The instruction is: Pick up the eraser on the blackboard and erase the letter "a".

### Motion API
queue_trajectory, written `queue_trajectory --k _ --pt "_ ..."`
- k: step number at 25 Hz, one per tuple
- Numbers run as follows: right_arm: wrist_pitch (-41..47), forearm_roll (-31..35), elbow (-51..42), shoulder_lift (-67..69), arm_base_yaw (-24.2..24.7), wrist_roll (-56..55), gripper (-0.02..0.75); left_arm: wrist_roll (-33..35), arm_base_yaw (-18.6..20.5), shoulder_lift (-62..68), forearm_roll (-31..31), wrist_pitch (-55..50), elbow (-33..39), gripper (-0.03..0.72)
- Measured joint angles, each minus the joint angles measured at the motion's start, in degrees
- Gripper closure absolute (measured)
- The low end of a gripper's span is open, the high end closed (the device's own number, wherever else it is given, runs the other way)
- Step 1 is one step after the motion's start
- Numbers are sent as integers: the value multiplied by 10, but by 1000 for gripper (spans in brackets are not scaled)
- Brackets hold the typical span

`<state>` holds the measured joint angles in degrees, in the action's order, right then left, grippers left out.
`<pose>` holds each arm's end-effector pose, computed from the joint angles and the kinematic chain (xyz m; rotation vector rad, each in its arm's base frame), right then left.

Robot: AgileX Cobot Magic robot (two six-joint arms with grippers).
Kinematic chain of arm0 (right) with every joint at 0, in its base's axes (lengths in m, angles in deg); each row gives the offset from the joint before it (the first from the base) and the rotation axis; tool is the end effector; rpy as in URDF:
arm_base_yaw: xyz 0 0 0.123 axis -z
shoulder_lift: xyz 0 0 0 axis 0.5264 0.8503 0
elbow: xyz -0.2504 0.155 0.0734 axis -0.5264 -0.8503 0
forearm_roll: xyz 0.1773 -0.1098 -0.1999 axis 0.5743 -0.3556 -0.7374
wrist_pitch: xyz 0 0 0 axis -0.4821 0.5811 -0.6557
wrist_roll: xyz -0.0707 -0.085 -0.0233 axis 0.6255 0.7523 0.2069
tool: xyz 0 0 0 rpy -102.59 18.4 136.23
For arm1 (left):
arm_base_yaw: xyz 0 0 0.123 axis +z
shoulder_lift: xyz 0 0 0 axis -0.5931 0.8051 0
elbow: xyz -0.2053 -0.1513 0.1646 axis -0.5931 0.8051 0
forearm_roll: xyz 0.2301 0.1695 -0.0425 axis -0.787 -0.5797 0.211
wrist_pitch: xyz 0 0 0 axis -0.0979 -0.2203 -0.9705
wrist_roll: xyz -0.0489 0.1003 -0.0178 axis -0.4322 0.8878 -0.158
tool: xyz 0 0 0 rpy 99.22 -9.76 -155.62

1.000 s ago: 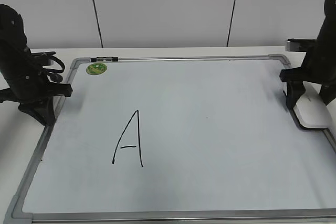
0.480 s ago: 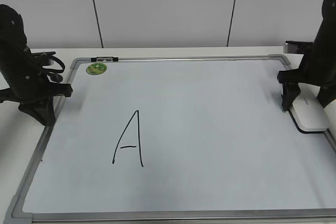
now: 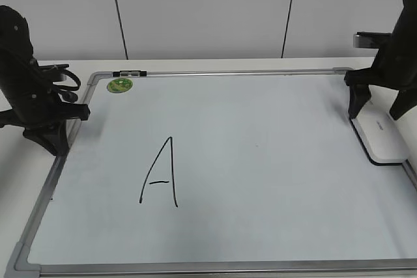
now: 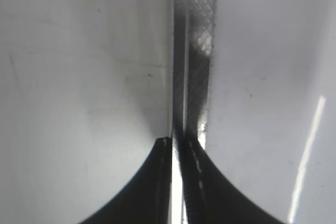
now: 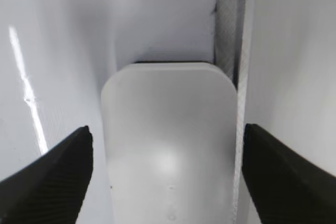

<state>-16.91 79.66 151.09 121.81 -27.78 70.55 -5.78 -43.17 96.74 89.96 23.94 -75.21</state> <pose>0.5008 -0.0283 0.1495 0.0366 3.0983 0.0868 0.4439 -0.0638 0.1002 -0.0984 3.1088 -0.1579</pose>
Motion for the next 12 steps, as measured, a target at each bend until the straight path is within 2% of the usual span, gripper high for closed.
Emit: queue_trajectory --k 2,4,10,12 --pt "0 -2 0 -9 0 -1 76 0 0 0 -1 0 0 638" --pt "0 -3 0 -20 0 -2 76 0 0 0 -9 0 0 581" --pt "0 -4 1 -40 0 -4 76 0 0 -2 -49 2 0 212" --pt "1 -4 1 -44 0 -5 76 0 0 -6 -58 2 1 125"
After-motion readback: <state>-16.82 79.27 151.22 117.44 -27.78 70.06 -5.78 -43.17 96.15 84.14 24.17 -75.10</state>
